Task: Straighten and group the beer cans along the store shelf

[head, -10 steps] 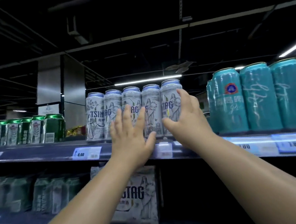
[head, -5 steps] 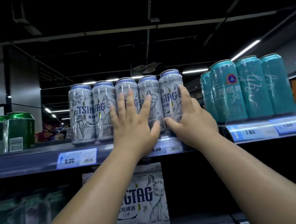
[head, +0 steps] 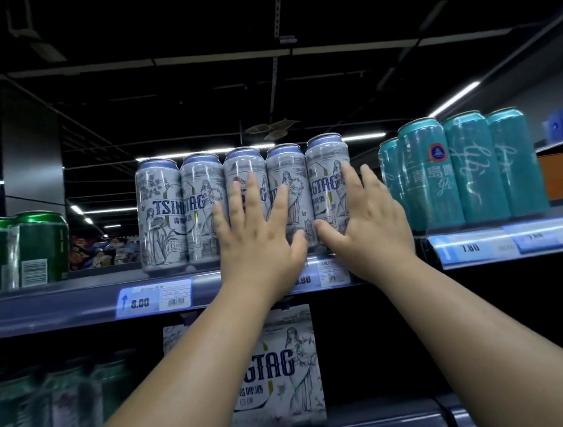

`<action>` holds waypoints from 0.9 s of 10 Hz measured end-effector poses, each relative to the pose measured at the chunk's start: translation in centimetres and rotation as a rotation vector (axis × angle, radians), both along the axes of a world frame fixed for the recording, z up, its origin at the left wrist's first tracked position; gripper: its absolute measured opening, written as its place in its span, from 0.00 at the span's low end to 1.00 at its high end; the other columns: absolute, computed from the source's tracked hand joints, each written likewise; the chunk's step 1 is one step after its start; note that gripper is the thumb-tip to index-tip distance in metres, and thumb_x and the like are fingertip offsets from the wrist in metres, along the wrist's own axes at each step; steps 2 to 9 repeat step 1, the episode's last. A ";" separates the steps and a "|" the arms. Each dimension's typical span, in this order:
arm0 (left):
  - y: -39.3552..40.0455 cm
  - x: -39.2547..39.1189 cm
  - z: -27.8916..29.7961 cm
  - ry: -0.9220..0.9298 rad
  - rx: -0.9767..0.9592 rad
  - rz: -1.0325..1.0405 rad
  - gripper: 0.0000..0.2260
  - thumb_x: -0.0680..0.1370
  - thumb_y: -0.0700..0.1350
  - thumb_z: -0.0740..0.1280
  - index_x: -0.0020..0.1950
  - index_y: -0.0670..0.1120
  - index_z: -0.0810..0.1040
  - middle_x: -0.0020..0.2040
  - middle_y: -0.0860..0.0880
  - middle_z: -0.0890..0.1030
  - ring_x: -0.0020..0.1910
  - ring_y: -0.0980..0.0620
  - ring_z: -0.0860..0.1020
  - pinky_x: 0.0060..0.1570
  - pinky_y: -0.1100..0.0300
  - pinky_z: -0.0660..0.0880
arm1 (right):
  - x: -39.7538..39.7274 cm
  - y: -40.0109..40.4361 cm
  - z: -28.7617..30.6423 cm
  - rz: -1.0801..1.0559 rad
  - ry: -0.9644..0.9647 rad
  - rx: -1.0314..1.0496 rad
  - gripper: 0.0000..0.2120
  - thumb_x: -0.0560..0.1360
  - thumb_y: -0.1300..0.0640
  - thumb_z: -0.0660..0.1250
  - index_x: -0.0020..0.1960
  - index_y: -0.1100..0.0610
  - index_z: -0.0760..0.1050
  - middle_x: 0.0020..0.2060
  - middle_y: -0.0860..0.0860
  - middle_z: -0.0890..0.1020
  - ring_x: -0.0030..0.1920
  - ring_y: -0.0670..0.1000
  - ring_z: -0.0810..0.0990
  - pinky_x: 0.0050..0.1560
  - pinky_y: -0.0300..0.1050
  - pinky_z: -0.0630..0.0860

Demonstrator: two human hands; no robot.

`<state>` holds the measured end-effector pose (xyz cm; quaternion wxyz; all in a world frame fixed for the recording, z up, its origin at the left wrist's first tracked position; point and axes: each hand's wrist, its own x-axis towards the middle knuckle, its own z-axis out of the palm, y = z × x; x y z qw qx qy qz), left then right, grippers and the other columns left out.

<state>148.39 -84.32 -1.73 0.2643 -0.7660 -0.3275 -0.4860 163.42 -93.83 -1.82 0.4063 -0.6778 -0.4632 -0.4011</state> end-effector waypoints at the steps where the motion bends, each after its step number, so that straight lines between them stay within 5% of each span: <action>1: -0.3 -0.2 -0.2 -0.005 -0.032 -0.013 0.33 0.75 0.64 0.43 0.79 0.56 0.40 0.79 0.46 0.33 0.76 0.44 0.30 0.72 0.41 0.31 | -0.4 -0.3 -0.8 -0.021 -0.022 -0.033 0.44 0.72 0.28 0.46 0.79 0.43 0.30 0.82 0.52 0.39 0.80 0.52 0.39 0.77 0.53 0.41; 9: -0.3 -0.2 -0.2 -0.005 -0.032 -0.013 0.33 0.75 0.64 0.43 0.79 0.56 0.40 0.79 0.46 0.33 0.76 0.44 0.30 0.72 0.41 0.31 | -0.4 -0.3 -0.8 -0.021 -0.022 -0.033 0.44 0.72 0.28 0.46 0.79 0.43 0.30 0.82 0.52 0.39 0.80 0.52 0.39 0.77 0.53 0.41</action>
